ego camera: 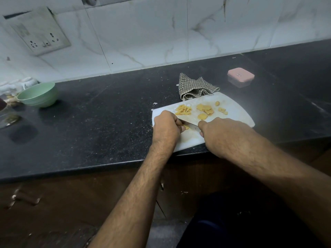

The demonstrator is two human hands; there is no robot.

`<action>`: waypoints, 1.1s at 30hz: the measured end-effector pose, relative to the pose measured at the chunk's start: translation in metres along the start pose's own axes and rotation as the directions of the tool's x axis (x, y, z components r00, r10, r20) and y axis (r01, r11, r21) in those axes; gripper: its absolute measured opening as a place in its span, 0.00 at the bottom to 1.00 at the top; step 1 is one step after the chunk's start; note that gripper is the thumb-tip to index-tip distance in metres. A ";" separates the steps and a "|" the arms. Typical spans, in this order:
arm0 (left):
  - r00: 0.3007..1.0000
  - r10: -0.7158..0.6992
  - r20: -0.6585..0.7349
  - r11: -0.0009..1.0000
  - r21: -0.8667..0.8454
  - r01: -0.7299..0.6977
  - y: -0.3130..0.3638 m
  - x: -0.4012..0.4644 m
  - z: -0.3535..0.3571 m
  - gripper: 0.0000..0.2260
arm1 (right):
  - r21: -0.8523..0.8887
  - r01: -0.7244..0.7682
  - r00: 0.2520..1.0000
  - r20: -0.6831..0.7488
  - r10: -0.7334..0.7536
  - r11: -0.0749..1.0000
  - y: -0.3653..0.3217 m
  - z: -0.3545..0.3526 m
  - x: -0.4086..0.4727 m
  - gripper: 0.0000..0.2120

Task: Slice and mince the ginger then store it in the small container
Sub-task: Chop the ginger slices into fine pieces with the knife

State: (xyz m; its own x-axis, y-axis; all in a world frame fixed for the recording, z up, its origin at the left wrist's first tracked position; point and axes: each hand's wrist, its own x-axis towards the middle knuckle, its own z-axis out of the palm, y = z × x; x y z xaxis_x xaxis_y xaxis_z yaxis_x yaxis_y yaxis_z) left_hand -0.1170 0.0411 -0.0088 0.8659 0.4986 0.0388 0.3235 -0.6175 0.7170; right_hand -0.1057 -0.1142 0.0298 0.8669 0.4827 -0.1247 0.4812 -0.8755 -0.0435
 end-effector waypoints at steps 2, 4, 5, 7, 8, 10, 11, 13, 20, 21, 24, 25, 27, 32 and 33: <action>1.000 0.002 0.005 1.000 -0.007 -0.002 0.000 0.000 -0.001 0.02 | -0.030 0.014 1.000 0.021 -0.013 0.999 0.000 0.001 0.000 0.11; 1.000 -0.001 0.002 1.000 -0.006 0.001 -0.002 0.000 -0.001 0.02 | -0.044 0.025 0.999 0.033 -0.024 0.999 -0.001 -0.001 -0.001 0.11; 1.000 -0.004 -0.001 1.000 -0.006 0.004 -0.002 0.000 0.000 0.01 | -0.060 0.039 0.999 0.037 -0.037 0.997 -0.001 0.000 -0.001 0.11; 1.000 -0.009 -0.004 1.000 -0.003 0.009 -0.001 0.000 0.000 0.02 | -0.056 0.039 0.999 0.028 -0.037 0.998 0.000 0.003 0.000 0.11; 1.000 -0.008 -0.003 1.000 -0.002 0.008 -0.001 0.000 0.001 0.02 | -0.058 0.030 0.999 0.038 -0.028 0.998 0.000 0.002 -0.001 0.11; 1.000 -0.006 -0.001 1.000 -0.011 0.006 -0.001 -0.001 0.001 0.02 | -0.034 0.025 0.998 0.066 -0.022 0.999 0.000 0.002 0.000 0.10; 1.000 -0.010 -0.003 1.000 -0.025 0.010 -0.002 -0.002 0.001 0.02 | -0.019 0.025 0.997 0.077 -0.024 0.999 0.000 0.003 0.001 0.10; 1.000 -0.019 -0.010 0.998 -0.061 0.018 -0.003 -0.003 0.001 0.03 | -0.021 0.031 0.997 0.067 -0.029 0.999 0.001 0.002 -0.001 0.09; 1.000 0.000 -0.022 0.995 -0.103 -0.002 -0.004 -0.008 0.002 0.04 | 0.021 0.048 0.999 -0.006 -0.048 0.999 0.007 0.000 -0.009 0.12; 1.000 -0.004 -0.016 0.995 -0.102 0.003 -0.004 -0.007 0.001 0.04 | 0.031 0.042 0.999 0.008 -0.042 0.999 0.008 -0.002 -0.010 0.13; 1.000 0.007 0.001 0.997 -0.080 -0.007 -0.004 -0.005 -0.002 0.08 | 0.020 0.042 0.998 0.043 -0.043 0.999 0.008 -0.007 -0.013 0.11; 1.000 0.006 0.007 0.997 -0.075 -0.006 -0.004 -0.004 -0.002 0.09 | 0.013 0.041 0.998 0.049 -0.042 0.999 0.008 -0.008 -0.013 0.11; 1.000 -0.005 0.018 0.998 -0.060 0.006 -0.004 -0.002 -0.001 0.10 | 0.003 0.038 0.997 0.064 -0.038 0.999 0.007 -0.010 -0.015 0.11; 1.000 -0.024 0.002 0.998 -0.053 0.025 -0.003 0.000 0.000 0.04 | -0.062 0.043 0.997 0.059 -0.040 0.997 0.003 -0.016 -0.016 0.11; 1.000 -0.023 -0.002 0.998 -0.053 0.023 -0.004 0.000 0.000 0.04 | -0.076 0.046 0.998 0.056 -0.042 0.996 0.001 -0.016 -0.015 0.11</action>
State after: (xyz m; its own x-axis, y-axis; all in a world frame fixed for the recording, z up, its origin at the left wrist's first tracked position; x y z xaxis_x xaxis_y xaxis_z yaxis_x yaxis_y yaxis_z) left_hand -0.1182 0.0435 -0.0114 0.8577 0.5135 0.0237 0.3222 -0.5729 0.7536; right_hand -0.1163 -0.1219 0.0473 0.8373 0.5171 -0.1776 0.5293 -0.8480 0.0264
